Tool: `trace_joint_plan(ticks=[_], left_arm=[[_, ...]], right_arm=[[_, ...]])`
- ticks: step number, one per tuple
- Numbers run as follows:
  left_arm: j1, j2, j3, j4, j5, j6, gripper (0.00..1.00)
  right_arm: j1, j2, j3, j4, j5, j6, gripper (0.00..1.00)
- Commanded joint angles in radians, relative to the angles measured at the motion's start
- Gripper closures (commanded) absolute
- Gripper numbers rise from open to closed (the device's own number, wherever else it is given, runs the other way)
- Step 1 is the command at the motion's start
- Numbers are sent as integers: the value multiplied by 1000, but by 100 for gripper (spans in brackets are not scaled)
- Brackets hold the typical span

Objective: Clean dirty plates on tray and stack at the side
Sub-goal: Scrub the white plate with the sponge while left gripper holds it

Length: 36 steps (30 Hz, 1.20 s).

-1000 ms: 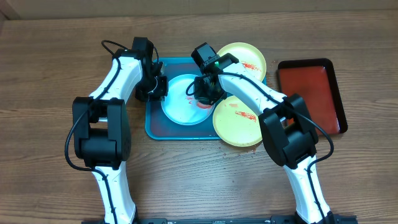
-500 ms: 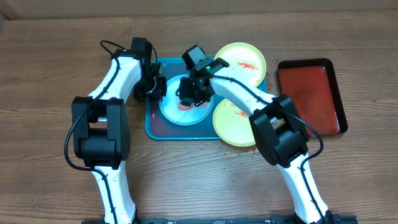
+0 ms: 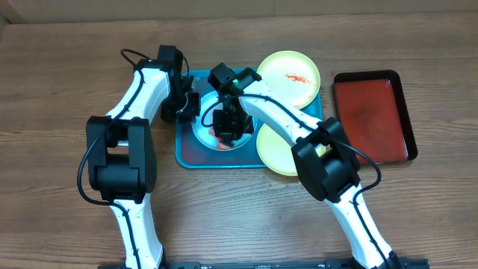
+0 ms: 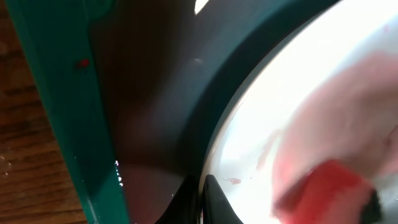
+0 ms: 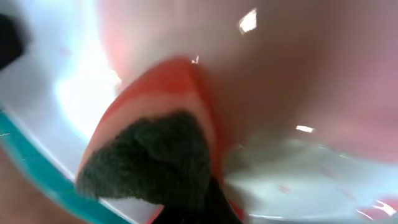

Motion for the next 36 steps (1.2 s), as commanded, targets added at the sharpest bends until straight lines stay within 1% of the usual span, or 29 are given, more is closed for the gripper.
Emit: trace_joint_plan(ticks=[1, 4, 6, 10, 12, 14, 17, 19, 21, 29, 33, 35, 36], left_arm=[[-7, 11, 6, 5, 24, -17, 96], [-5, 11, 6, 5, 24, -17, 96], [-5, 11, 6, 5, 24, -17, 96], [-6, 11, 6, 3, 24, -17, 96], [-6, 11, 6, 3, 24, -17, 96], [-6, 11, 6, 3, 24, -17, 96], [-6, 11, 6, 2, 24, -17, 96], [-7, 11, 6, 3, 25, -17, 96], [-7, 11, 6, 2, 25, -17, 96], [-6, 11, 6, 2, 24, -17, 96], [-6, 11, 6, 3, 24, -17, 96], [-6, 11, 6, 3, 24, -17, 96], [-6, 11, 6, 2, 24, -17, 96]], right_arm=[[-3, 34, 64, -58, 356, 18, 96], [-3, 34, 70, -28, 463, 21, 96], [-3, 40, 69, 8, 488, 32, 96], [-3, 71, 67, 77, 481, 75, 96], [-3, 93, 65, 113, 437, 90, 96], [-3, 115, 64, 164, 313, 89, 96], [-2, 140, 64, 275, 24, 37, 96], [4, 151, 64, 340, -126, 30, 96], [11, 152, 64, 362, -188, 30, 96], [-2, 148, 64, 266, -247, 37, 96], [-32, 128, 65, 184, -247, 28, 96], [-53, 112, 65, 127, -207, 29, 96], [-71, 92, 65, 69, -132, 29, 96]])
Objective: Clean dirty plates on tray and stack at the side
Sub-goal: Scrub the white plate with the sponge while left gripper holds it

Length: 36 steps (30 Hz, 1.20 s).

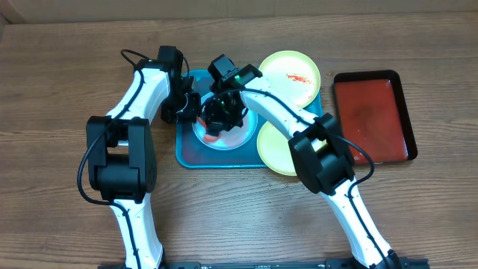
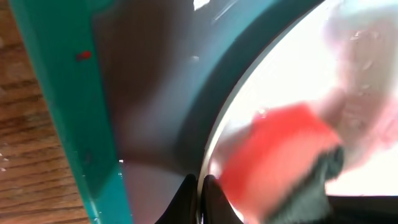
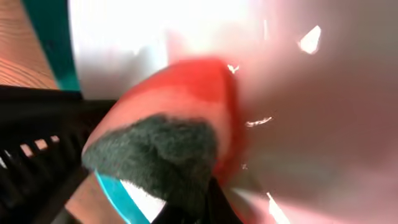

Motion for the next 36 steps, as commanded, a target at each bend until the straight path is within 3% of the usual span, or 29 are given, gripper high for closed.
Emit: trace_joint_plan(ticks=[1, 6, 12, 23, 29, 36], left_arm=[[-7, 11, 6, 9, 21, -14, 96], [-7, 11, 6, 9, 20, -13, 96], [-7, 11, 6, 8, 21, -14, 96], [-7, 11, 6, 8, 21, -14, 96], [-7, 11, 6, 8, 21, -14, 96], [-7, 11, 6, 8, 21, -13, 96]], right_arm=[[-44, -9, -16, -120, 141, -7, 96], [-80, -56, -16, -223, 405, -6, 96], [-79, -53, -16, -192, 566, 6, 96], [-61, 9, -23, 33, 193, 20, 96], [-33, 10, -22, -14, 26, -82, 96], [-41, 10, -14, -200, 135, -134, 96]])
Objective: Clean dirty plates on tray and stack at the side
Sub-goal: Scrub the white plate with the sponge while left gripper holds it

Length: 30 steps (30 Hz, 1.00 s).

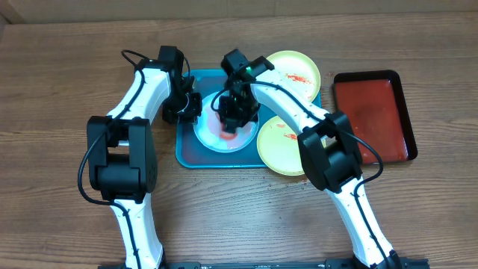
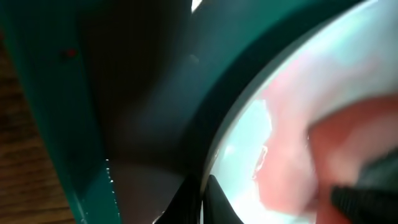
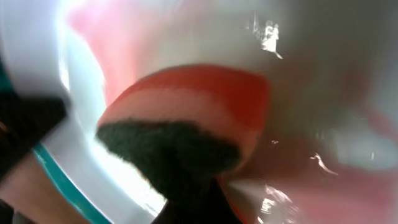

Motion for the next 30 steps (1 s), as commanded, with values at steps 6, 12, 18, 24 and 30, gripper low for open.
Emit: trace_joint_plan(ticks=[6, 12, 18, 24, 30], left_arm=[[-4, 10, 6, 6, 8, 5, 96], [-4, 10, 6, 6, 7, 5, 96], [-4, 10, 6, 9, 7, 4, 96], [-4, 10, 6, 7, 7, 5, 96], [-4, 10, 6, 9, 7, 5, 96]], right_arm=[[-5, 37, 37, -167, 351, 10, 96], [3, 37, 114, -190, 602, 100, 96], [13, 39, 99, -23, 577, 99, 96], [21, 88, 58, 176, 208, 64, 96], [46, 122, 58, 175, -134, 3, 96]])
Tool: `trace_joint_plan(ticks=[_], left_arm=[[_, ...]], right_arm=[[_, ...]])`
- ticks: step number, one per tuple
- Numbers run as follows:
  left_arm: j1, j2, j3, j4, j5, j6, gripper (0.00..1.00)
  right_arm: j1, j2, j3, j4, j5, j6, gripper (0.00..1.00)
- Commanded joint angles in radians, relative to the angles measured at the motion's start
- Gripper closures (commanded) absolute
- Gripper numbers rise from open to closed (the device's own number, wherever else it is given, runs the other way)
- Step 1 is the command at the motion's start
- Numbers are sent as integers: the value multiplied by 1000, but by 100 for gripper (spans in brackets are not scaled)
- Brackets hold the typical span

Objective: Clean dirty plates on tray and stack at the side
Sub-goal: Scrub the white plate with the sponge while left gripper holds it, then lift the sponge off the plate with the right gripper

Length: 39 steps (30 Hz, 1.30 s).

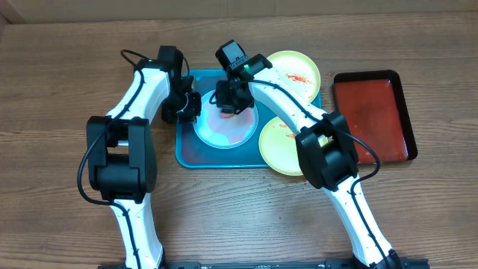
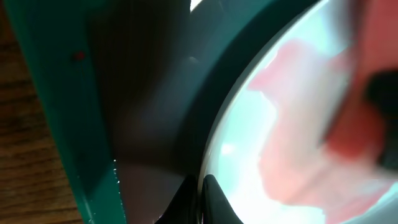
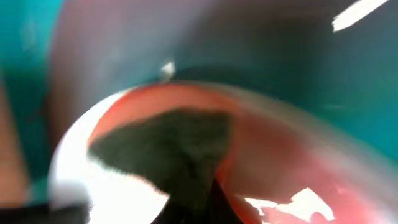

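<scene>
A white plate [image 1: 224,131] smeared pink lies on the teal tray [image 1: 187,153]. My left gripper [image 1: 190,107] is shut on the plate's left rim [image 2: 214,149]. My right gripper [image 1: 228,103] is shut on a red sponge [image 3: 186,112] with a dark scouring side, pressed on the plate's far edge. Two yellow-green plates with red smears lie to the right, one at the back [image 1: 291,73] and one at the front [image 1: 281,146].
A dark red tray [image 1: 373,116] lies on the wooden table [image 1: 67,82] at the right. The tray's teal rim [image 2: 56,112] shows in the left wrist view beside bare wood.
My right gripper has moved the sponge from the plate's middle to its far edge. The left gripper still holds the plate's left rim.
The left gripper has held the plate's rim throughout. The sponge in my right gripper was at the plate's near middle, then at its left side, then at its middle, and now at the far edge. Pink smear is spread over the plate.
</scene>
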Motion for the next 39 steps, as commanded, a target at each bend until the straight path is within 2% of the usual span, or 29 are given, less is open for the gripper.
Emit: trace_joint_plan(ticks=[1, 9, 11, 18, 21, 26, 31, 39], left_arm=[[-6, 10, 6, 7, 10, 5, 96], [-6, 10, 6, 10, 10, 5, 96], [-6, 10, 6, 10, 10, 5, 96], [-6, 10, 6, 17, 9, 5, 96], [-6, 10, 7, 29, 6, 5, 96], [-5, 2, 10, 29, -8, 5, 96], [-1, -45, 10, 20, -36, 13, 96], [0, -241, 10, -14, -208, 19, 96]], right_arm=[[50, 76, -17, -45, -333, -77, 96], [58, 75, -10, -281, -312, -158, 96], [44, 73, -10, -333, -243, -157, 96], [-7, 24, 31, -479, 209, -64, 96], [-18, -26, 40, -475, 290, -64, 96], [-30, -123, 70, -453, 285, -75, 96], [-55, -237, 119, -450, 196, -111, 96], [-186, -442, 139, -457, 101, -128, 96]])
